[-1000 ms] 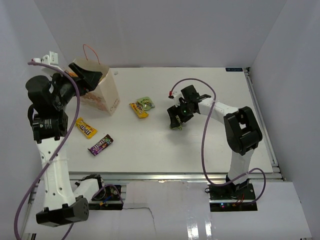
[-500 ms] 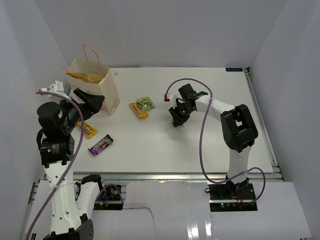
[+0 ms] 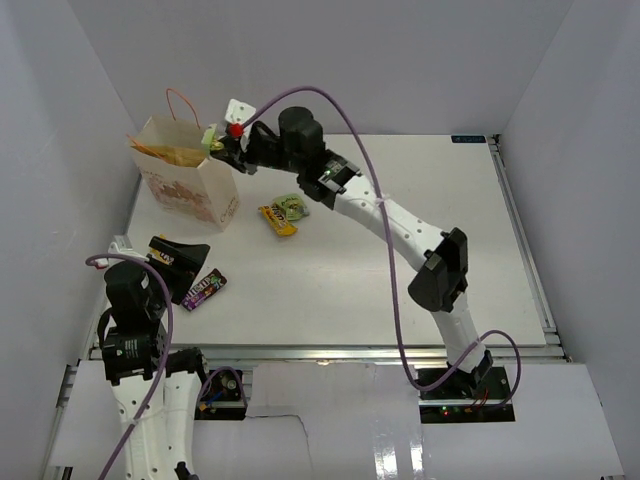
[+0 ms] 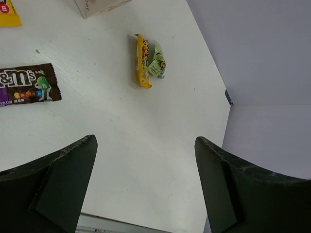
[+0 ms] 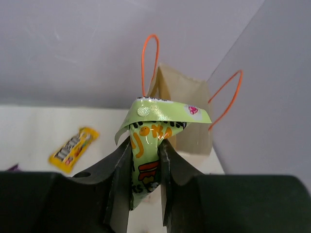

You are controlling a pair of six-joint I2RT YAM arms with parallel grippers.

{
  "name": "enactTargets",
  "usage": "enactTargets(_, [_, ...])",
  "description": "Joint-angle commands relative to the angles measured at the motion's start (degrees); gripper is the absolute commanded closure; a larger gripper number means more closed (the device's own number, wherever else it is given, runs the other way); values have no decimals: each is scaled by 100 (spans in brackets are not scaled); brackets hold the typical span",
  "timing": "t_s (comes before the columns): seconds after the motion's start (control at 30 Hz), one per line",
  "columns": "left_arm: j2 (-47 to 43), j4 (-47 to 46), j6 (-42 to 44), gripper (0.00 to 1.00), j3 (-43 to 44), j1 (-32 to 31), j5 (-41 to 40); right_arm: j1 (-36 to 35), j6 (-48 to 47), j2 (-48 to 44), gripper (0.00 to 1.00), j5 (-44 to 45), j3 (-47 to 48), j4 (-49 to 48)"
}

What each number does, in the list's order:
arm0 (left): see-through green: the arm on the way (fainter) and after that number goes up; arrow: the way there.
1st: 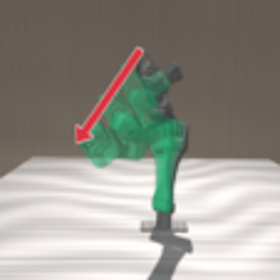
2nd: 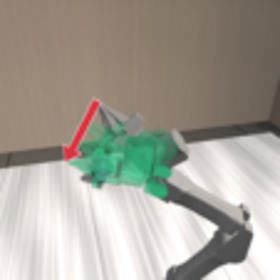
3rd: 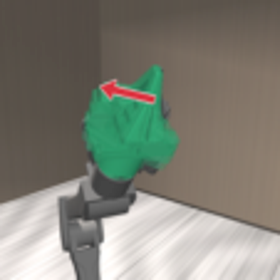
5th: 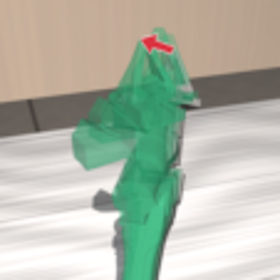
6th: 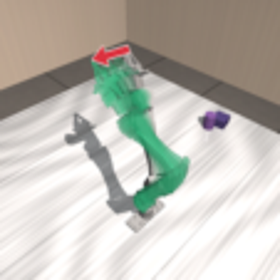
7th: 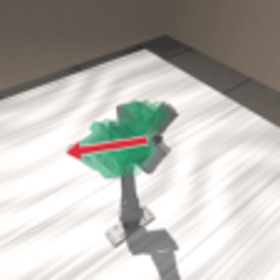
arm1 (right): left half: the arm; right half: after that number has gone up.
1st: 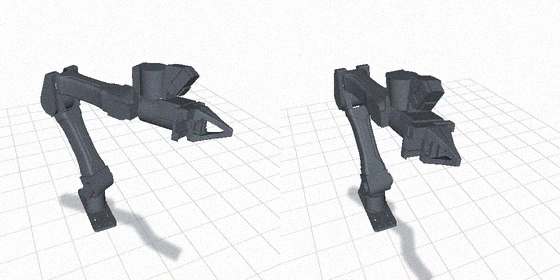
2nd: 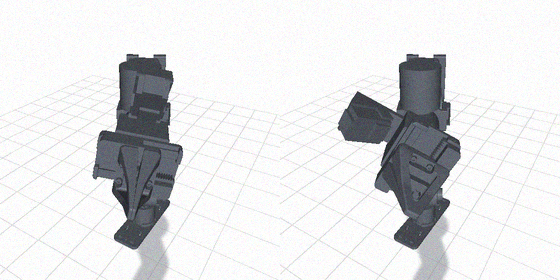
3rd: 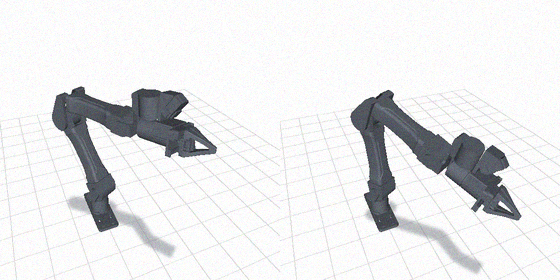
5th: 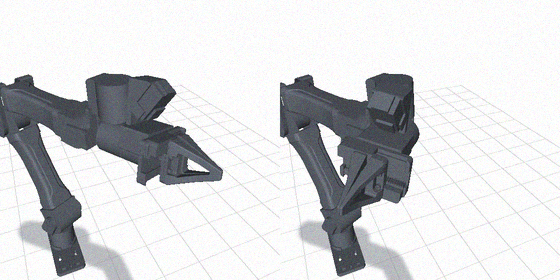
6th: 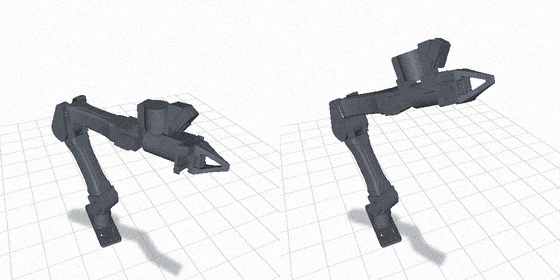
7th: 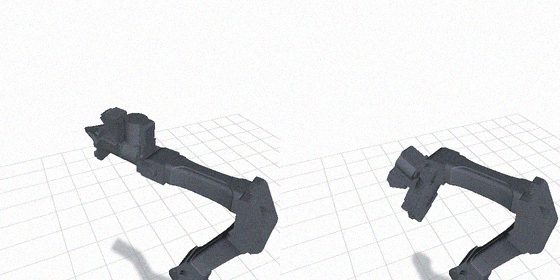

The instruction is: Place the snacks into the paper bag

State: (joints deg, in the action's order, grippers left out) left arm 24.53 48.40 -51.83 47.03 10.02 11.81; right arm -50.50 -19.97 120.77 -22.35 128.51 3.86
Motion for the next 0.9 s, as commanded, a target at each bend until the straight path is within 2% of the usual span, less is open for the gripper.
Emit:
enactTargets(0.0, [-150, 257, -240, 9, -44, 17, -74, -214, 520, 824, 92, 1168, 260, -2491])
enactTargets(0.13, [-256, 380, -152, 9, 17, 17, 49, -495, 363, 2035, 92, 1601, 1227, -3714])
enactTargets(0.23, [-344, 442, -99, 9, 79, 26, 172, -557, 213, 2354, 92, 1874, 1159, -4524])
enactTargets(0.4, [-484, 468, -134, 9, 88, 17, 251, -549, 177, 2574, 91, 2138, 1177, -4824])
enactTargets(0.57, [-493, 433, -239, 8, -18, 17, 322, -549, 326, 2390, 89, 2095, 923, -4947])
enactTargets(0.87, [-362, 267, -125, 8, 87, 17, 392, -540, 107, 2671, 78, 2068, 1185, -5132])
